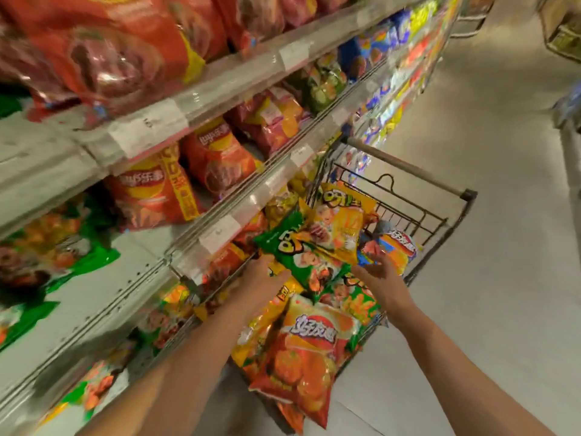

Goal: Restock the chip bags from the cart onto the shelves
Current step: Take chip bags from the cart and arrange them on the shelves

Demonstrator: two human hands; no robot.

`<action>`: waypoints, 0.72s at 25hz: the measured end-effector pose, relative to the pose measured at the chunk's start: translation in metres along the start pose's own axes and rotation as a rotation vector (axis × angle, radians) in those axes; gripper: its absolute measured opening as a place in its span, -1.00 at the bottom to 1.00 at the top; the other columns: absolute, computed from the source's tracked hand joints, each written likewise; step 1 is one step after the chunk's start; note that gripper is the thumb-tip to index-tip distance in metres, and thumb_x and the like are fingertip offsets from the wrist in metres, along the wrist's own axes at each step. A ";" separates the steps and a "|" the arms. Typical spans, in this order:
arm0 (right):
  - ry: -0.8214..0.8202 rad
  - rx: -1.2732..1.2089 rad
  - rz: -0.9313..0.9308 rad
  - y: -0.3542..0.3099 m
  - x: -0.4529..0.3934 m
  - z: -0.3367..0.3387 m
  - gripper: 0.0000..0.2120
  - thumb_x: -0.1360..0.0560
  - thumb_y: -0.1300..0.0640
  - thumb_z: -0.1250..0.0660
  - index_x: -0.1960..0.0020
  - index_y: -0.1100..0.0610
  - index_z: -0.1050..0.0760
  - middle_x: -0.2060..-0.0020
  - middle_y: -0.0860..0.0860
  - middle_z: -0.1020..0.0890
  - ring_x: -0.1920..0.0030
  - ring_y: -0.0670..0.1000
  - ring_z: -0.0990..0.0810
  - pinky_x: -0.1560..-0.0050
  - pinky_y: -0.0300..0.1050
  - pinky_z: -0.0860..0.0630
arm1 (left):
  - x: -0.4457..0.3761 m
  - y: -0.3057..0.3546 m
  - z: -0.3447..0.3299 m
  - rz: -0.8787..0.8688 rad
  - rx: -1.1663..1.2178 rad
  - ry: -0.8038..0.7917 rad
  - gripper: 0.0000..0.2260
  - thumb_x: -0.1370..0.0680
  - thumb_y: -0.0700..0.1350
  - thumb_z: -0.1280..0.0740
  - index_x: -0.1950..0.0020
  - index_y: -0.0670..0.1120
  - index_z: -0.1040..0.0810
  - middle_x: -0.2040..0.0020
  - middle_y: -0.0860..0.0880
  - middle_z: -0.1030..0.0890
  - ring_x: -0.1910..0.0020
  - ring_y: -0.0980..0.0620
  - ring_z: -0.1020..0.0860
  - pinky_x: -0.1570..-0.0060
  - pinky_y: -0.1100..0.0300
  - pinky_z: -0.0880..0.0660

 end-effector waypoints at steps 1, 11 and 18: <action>0.011 -0.004 -0.011 -0.004 -0.016 0.001 -0.29 -0.50 -0.04 -0.50 -0.54 0.08 -0.27 -0.27 0.11 -0.56 -0.23 0.15 -0.58 -0.24 0.13 -0.53 | -0.014 0.004 -0.006 0.085 0.119 -0.024 -0.43 -0.58 0.08 -0.38 -0.53 -0.08 -0.32 -0.50 -0.13 -0.36 -0.41 -0.16 -0.43 -0.34 -0.06 -0.45; 0.044 -0.232 -0.266 -0.012 -0.138 -0.026 -0.31 -0.48 -0.13 -0.49 -0.48 0.08 -0.34 -0.33 0.08 -0.57 -0.20 0.18 -0.63 -0.07 0.09 -0.63 | -0.105 -0.006 -0.085 0.538 0.680 -0.099 -0.13 -0.50 0.10 -0.48 -0.63 -0.13 -0.07 -0.59 -0.11 -0.22 -0.51 -0.14 -0.32 -0.48 -0.08 -0.31; -0.233 -0.515 -0.343 0.003 -0.163 -0.042 -0.30 -0.31 -0.01 -0.61 -0.38 0.12 -0.47 -0.14 0.13 -0.73 -0.09 0.21 -0.73 -0.05 0.21 -0.68 | -0.115 -0.012 -0.098 0.632 0.673 0.050 -0.20 -0.48 -0.02 -0.53 -0.58 -0.12 -0.16 -0.52 -0.12 -0.33 -0.30 -0.13 -0.50 -0.28 0.00 -0.42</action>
Point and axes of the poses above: each hand's wrist, its own x-axis away from the middle knuckle, its own z-axis out of the back of the hand, y = z × x, the point moved 6 cm from there along -x, towards the middle knuckle
